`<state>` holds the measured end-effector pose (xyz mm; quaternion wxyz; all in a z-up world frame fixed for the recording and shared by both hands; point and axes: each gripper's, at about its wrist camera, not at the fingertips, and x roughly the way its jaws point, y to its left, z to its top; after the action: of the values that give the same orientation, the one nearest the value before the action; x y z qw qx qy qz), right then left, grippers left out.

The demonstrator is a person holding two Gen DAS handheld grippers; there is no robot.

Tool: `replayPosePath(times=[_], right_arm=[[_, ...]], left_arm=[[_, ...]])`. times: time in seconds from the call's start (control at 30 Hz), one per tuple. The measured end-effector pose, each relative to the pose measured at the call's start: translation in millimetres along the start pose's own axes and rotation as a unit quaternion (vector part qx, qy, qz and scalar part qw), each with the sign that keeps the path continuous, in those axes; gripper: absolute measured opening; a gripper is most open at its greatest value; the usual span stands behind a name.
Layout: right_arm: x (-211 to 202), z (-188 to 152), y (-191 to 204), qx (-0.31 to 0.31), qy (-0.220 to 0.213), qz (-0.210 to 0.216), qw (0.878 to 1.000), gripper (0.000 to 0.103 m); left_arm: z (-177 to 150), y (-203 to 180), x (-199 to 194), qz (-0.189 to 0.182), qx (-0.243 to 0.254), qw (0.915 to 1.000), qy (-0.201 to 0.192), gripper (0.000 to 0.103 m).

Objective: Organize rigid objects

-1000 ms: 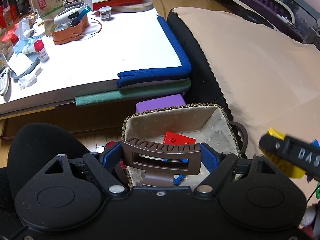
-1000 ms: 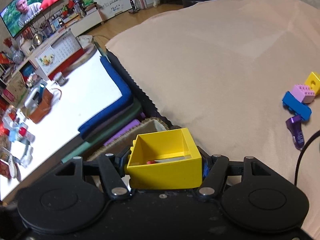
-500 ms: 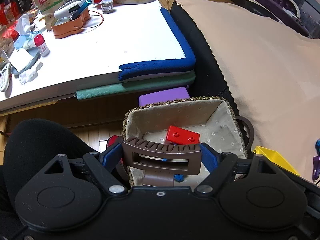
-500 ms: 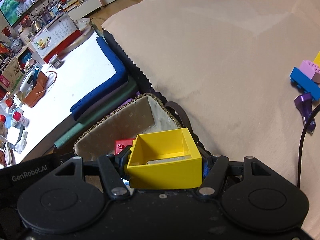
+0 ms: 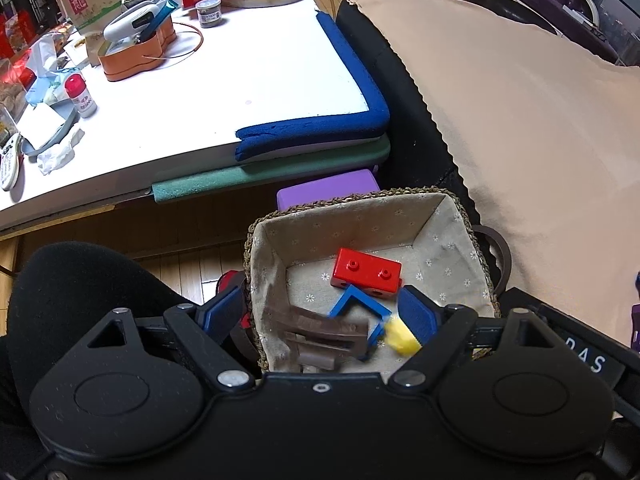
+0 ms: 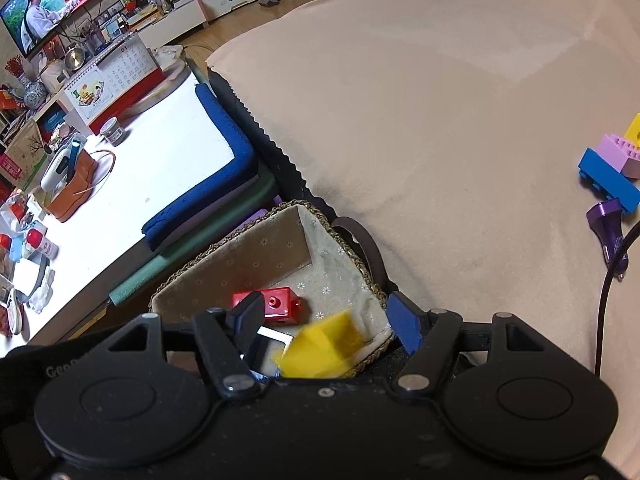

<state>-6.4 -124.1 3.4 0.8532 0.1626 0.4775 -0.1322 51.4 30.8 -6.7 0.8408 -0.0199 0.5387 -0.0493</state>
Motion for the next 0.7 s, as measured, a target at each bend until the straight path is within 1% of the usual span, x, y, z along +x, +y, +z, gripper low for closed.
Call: replayPosePath(times=[0.37,0.43,0.6,0.7], right_arm=[[0,-4,3,-0.006,-0.001,-0.008,1.000,0.069],[0,-6,3,-0.008,-0.002,-0.012,1.000,0.071],[0,-13,3,-0.009,-0.009,-0.030,0.999,0.081],[-4,-19,2,-0.007,-0.022,-0.043,0.999,0.083]], left_arm=[[-1,2,0,0.000,-0.008,1.0000,0.002,0.081],[-1,2,0,0.001,-0.008,1.0000,0.002,0.081],[-1,4,-1,0.002,-0.011,0.9999,0.002,0.081],[-3,2,-4,0.013,-0.009,0.9999,-0.006,0.081]])
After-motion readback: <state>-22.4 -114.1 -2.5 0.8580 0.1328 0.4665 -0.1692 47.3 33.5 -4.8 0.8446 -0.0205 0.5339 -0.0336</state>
